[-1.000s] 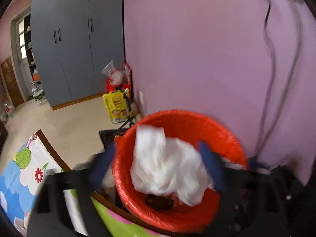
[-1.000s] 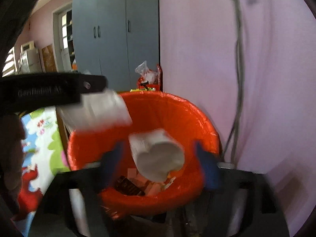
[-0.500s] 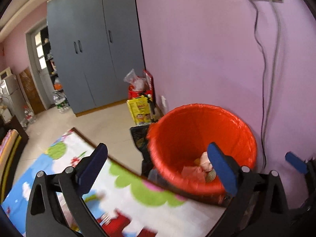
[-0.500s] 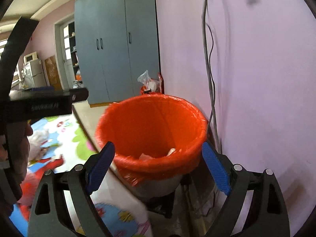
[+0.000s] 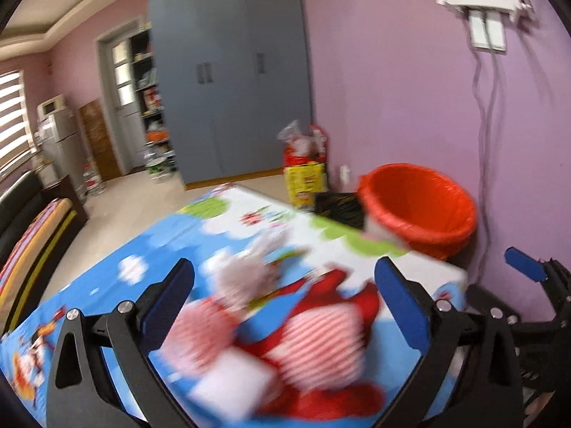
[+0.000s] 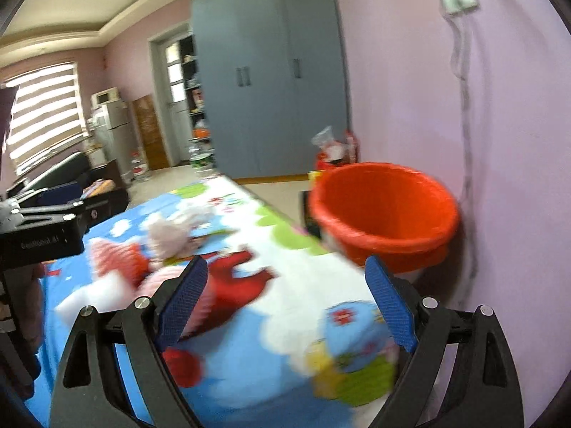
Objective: Collect trash
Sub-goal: 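Grasp the white napkin on the bed with the left tool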
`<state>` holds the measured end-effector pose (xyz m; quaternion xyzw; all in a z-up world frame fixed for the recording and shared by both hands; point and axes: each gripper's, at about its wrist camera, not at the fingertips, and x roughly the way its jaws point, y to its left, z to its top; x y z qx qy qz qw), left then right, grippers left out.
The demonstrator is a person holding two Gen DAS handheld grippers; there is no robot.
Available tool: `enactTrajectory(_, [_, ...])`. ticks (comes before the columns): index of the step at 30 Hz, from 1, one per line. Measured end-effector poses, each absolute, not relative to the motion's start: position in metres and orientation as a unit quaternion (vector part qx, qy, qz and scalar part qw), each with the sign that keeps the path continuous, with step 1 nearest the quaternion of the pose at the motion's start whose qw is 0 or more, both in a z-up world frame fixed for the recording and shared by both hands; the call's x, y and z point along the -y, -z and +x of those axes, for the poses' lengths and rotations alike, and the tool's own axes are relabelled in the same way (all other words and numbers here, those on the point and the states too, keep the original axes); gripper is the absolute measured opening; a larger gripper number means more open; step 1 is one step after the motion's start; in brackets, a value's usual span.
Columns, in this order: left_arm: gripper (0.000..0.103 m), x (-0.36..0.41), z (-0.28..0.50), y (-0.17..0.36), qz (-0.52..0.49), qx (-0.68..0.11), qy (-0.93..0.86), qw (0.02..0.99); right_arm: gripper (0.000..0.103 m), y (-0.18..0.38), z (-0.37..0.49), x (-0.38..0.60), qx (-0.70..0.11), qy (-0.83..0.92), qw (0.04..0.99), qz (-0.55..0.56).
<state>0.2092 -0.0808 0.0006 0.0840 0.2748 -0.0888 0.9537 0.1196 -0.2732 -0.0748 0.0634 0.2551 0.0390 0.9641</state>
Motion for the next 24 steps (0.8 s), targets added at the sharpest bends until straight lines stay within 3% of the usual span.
enactTrajectory(11, [0.098, -0.060, 0.172, 0.026, 0.050, -0.307, -0.001, 0.951, 0.084, 0.087, 0.099, 0.167, -0.290, -0.117, 0.950, 0.022])
enactTrajectory(24, [0.098, -0.125, 0.171, 0.057, 0.025, -0.331, -0.057, 0.942, 0.084, 0.121, 0.110, 0.095, -0.331, -0.184, 0.926, -0.012])
